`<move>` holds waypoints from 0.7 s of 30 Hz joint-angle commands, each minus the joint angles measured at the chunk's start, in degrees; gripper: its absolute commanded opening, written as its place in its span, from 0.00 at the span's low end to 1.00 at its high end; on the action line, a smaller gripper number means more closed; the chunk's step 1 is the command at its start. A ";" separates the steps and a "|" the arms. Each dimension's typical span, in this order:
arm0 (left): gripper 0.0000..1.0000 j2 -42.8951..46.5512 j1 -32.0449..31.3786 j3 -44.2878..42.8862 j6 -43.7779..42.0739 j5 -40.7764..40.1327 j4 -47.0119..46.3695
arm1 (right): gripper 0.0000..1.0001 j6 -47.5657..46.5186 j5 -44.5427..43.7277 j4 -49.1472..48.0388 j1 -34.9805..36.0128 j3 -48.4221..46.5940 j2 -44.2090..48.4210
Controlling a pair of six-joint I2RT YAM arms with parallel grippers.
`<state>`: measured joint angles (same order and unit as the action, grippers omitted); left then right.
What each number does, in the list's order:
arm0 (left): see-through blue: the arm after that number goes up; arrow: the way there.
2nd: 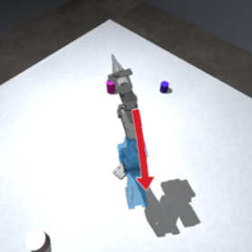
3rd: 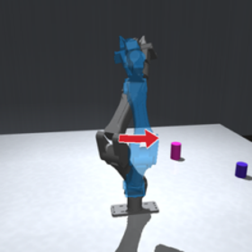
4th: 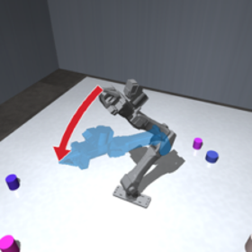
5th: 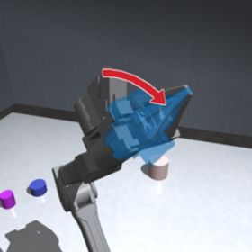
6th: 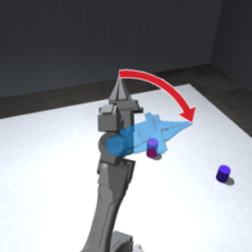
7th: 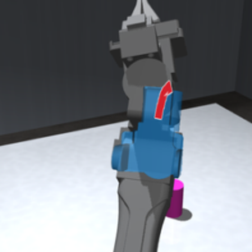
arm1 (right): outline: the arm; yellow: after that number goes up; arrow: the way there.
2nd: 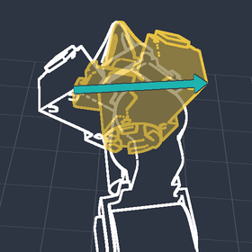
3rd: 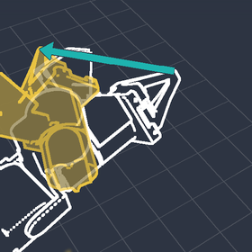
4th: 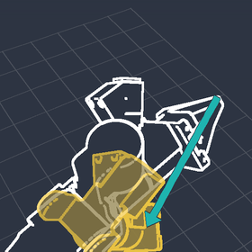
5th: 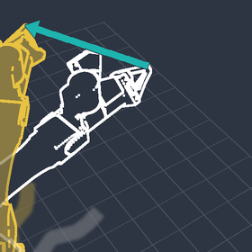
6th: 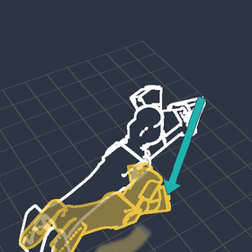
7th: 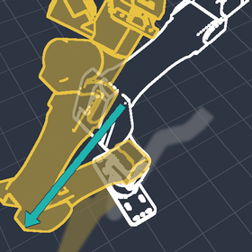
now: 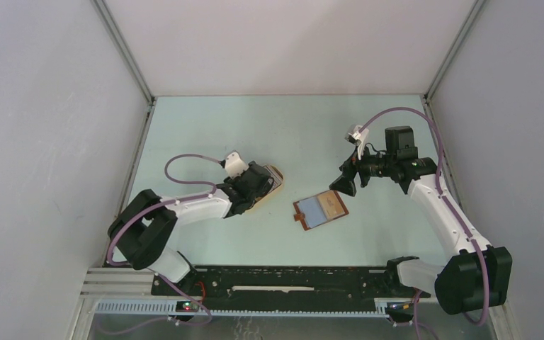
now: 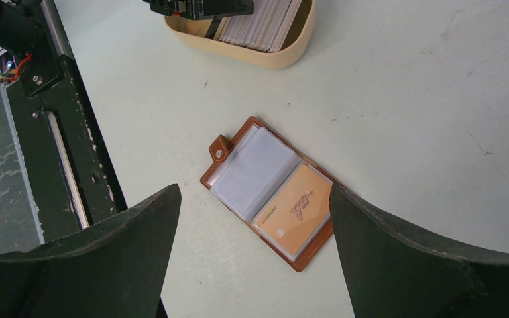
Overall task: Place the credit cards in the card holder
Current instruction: Pick up the credit card from the storage box.
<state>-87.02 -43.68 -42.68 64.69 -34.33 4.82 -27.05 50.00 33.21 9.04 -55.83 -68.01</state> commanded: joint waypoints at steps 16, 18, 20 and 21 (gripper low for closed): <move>0.67 0.24 0.34 -0.54 -0.64 -1.45 -4.59 | 0.91 0.35 0.66 -0.98 0.18 -0.02 -0.45; 0.68 1.08 0.33 -0.52 -1.78 -0.92 -4.57 | 0.91 0.34 0.72 -1.11 0.75 0.02 -1.40; 0.69 2.48 0.30 -0.47 -3.91 -0.52 -6.06 | 0.91 0.46 0.27 -1.70 2.01 -0.06 -2.69; 0.70 3.45 0.35 -0.36 -5.24 -0.41 -6.10 | 0.91 0.87 -0.02 -2.33 2.75 -0.06 -3.30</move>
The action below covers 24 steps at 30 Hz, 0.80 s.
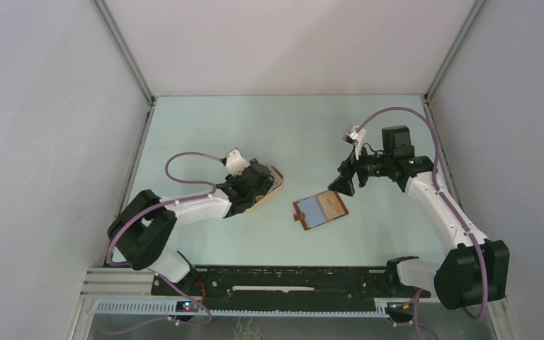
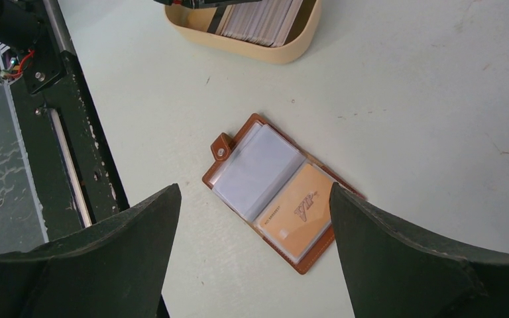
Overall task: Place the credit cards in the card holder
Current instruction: Pick up the credit card from the storage box.
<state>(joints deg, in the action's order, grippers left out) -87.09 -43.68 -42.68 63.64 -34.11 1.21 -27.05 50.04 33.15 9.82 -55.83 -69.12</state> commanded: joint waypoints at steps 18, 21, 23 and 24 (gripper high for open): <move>0.81 18.67 0.35 19.51 -27.78 14.03 -36.24 | 0.68 17.86 -4.97 5.66 18.69 -37.25 -39.73; 0.81 19.00 0.33 20.94 -26.94 12.42 -37.89 | 0.65 19.84 -6.20 6.52 19.43 -43.09 -46.00; 0.81 18.37 0.31 20.84 -26.29 11.68 -37.99 | 0.63 21.14 -6.55 7.02 20.10 -46.75 -49.08; 0.81 18.05 0.35 20.73 -25.98 11.41 -37.84 | 0.63 21.79 -7.34 7.89 20.55 -48.40 -50.52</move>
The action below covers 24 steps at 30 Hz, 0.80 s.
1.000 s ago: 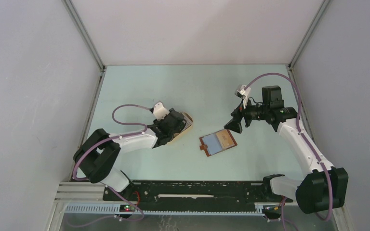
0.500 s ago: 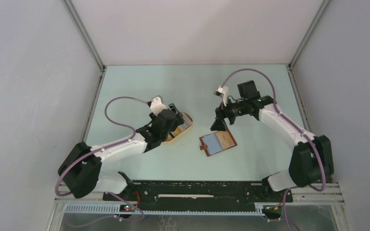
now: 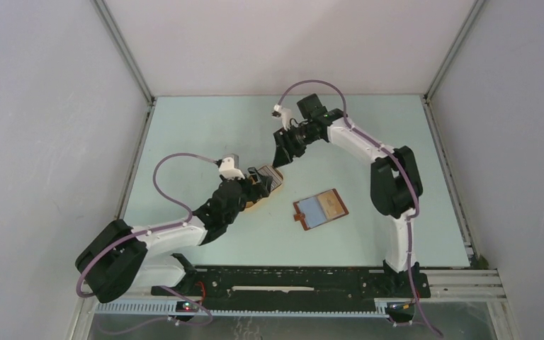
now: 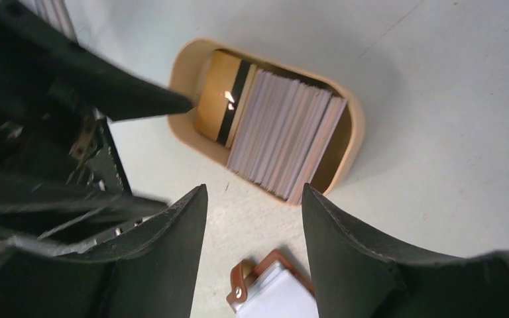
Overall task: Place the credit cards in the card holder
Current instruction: Pick up the credit card from the storage box.
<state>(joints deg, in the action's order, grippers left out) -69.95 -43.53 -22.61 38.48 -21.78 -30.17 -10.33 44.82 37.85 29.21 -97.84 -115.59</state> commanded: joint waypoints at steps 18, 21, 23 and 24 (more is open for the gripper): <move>0.77 1.20 0.23 1.25 2.57 -4.31 -4.57 | 0.63 9.10 -8.69 4.08 2.96 -9.76 -10.64; 0.77 0.96 0.18 1.17 2.57 -3.96 -4.54 | 0.64 9.03 -8.94 4.07 3.00 -9.88 -11.24; 0.77 0.94 0.23 1.14 2.57 -3.94 -4.54 | 0.64 8.93 -9.24 4.05 3.12 -9.95 -11.75; 0.77 0.93 0.20 1.16 2.57 -3.97 -4.54 | 0.65 8.86 -9.30 4.05 3.23 -9.98 -11.91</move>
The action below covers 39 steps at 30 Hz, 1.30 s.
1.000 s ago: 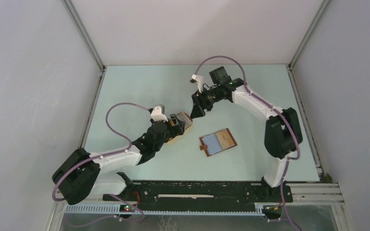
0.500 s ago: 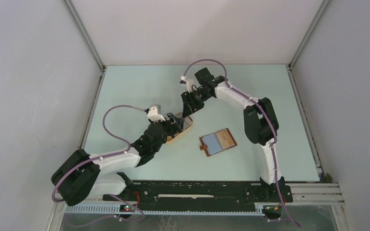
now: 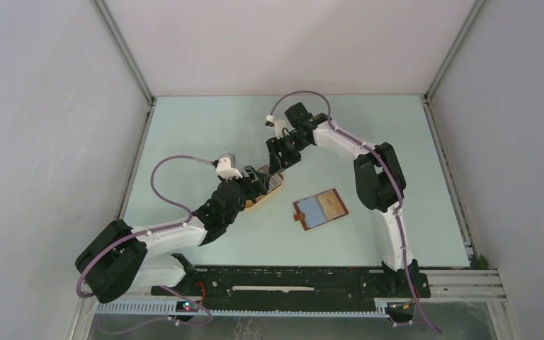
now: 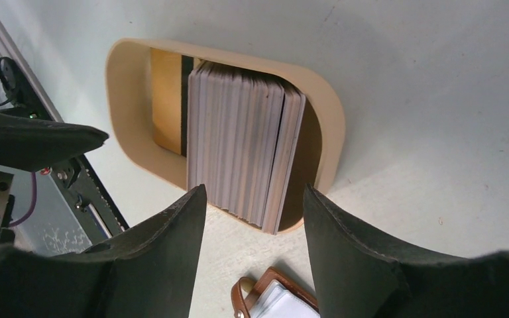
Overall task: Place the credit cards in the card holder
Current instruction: Pick up the credit card from the storage box.
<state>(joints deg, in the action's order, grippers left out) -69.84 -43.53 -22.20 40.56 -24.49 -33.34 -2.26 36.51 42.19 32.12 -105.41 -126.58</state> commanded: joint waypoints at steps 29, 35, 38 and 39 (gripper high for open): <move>0.77 1.20 0.17 1.36 1.02 -1.83 -1.37 | 0.68 3.40 4.61 1.20 1.74 -3.44 -3.78; 0.78 1.21 0.27 1.37 1.10 -1.88 -1.37 | 0.66 4.58 9.10 1.22 0.14 -3.44 -2.30; 0.78 1.14 0.18 1.37 1.10 -1.90 -1.42 | 0.65 4.90 10.24 1.42 -0.64 -3.42 -1.85; 0.77 1.15 0.21 1.37 1.10 -1.88 -1.38 | 0.65 5.01 10.44 1.48 -0.84 -3.39 -1.84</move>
<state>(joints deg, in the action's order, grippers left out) -69.84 -43.53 -22.20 41.15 -24.91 -33.34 0.86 42.50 42.70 32.10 -106.59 -130.30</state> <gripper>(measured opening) 0.776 0.654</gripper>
